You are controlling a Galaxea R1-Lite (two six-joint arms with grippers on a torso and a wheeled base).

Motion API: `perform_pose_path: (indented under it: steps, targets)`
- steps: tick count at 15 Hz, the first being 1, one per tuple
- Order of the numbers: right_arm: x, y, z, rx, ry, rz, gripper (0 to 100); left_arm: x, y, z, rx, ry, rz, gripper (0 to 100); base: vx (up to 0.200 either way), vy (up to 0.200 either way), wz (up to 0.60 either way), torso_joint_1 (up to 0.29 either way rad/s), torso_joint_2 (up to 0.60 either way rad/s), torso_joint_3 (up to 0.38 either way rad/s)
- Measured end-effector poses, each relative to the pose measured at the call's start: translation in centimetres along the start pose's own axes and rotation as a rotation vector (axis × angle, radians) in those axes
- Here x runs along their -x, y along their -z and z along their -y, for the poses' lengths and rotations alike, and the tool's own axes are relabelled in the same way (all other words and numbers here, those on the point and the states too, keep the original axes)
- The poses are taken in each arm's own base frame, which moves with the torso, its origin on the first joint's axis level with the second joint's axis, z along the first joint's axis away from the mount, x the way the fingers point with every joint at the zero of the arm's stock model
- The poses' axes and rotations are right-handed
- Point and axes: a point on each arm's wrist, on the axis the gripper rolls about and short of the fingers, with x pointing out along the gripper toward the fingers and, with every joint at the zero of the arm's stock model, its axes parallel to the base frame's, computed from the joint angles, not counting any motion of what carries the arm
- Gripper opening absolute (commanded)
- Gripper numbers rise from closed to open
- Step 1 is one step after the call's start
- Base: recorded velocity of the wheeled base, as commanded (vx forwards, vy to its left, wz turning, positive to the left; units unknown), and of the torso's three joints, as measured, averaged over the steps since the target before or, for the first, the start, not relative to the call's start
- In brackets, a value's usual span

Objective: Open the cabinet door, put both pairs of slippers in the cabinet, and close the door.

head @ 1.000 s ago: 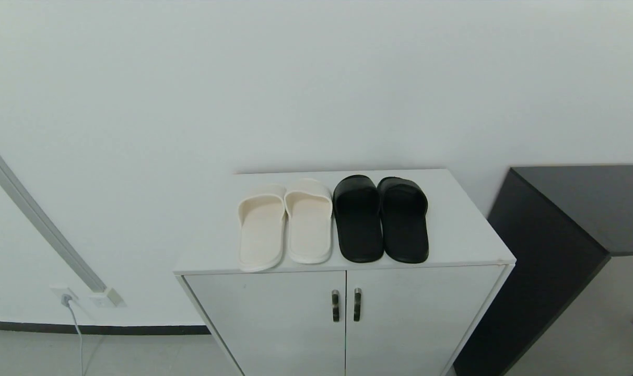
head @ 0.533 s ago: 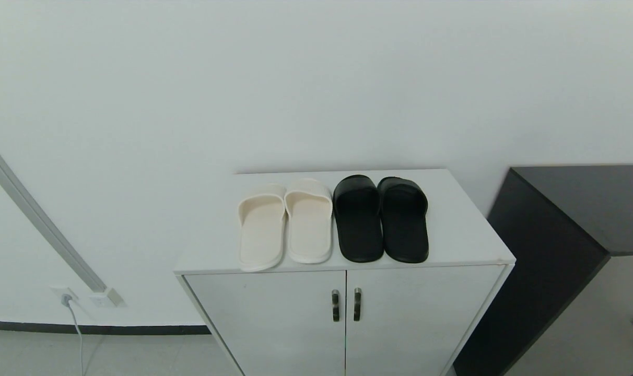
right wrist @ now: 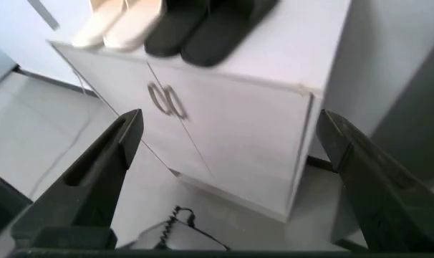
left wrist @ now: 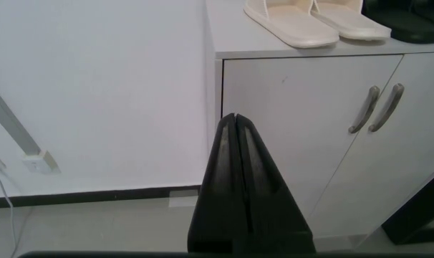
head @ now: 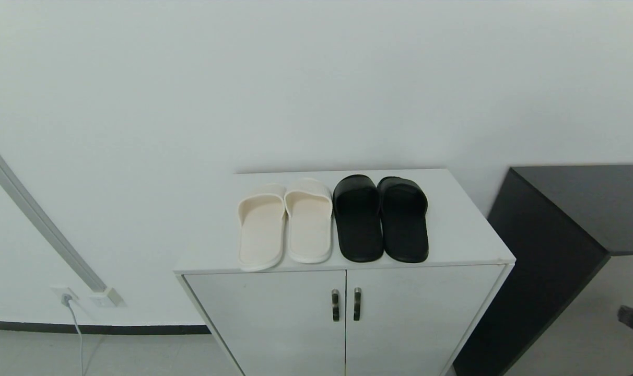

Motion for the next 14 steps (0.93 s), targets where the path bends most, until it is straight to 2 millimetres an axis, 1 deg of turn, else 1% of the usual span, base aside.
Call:
perform_pose_path:
  steps: [2, 4, 7, 11, 14]
  targets:
    - [-2.4, -1.6, -1.4, -0.022, 0.010, 0.014, 100, 0.0, 0.0, 0.0, 0.000, 0.000, 0.000, 0, 0.000, 0.000, 0.00, 0.000, 0.00, 0.000]
    - [-5.1, -2.5, -3.4, -0.031, 0.031, 0.014, 100, 0.0, 0.0, 0.0, 0.001, 0.000, 0.000, 0, 0.000, 0.000, 0.00, 0.000, 0.00, 0.000]
    - [-10.0, -3.7, -6.6, -0.039, 0.083, 0.060, 100, 0.0, 0.0, 0.0, 0.002, 0.000, -0.001, 0, 0.000, 0.000, 0.00, 0.000, 0.00, 0.000]
    - [-17.2, -4.3, -9.8, -0.054, 0.208, 0.118, 100, 0.0, 0.0, 0.0, 0.002, 0.000, 0.000, 0, 0.000, 0.000, 0.00, 0.000, 0.00, 0.000]
    - [-21.5, -4.2, -11.3, -0.053, 0.282, 0.128, 100, 0.0, 0.0, 0.0, 0.002, 0.000, 0.000, 0, 0.000, 0.000, 0.00, 0.000, 0.00, 0.000]
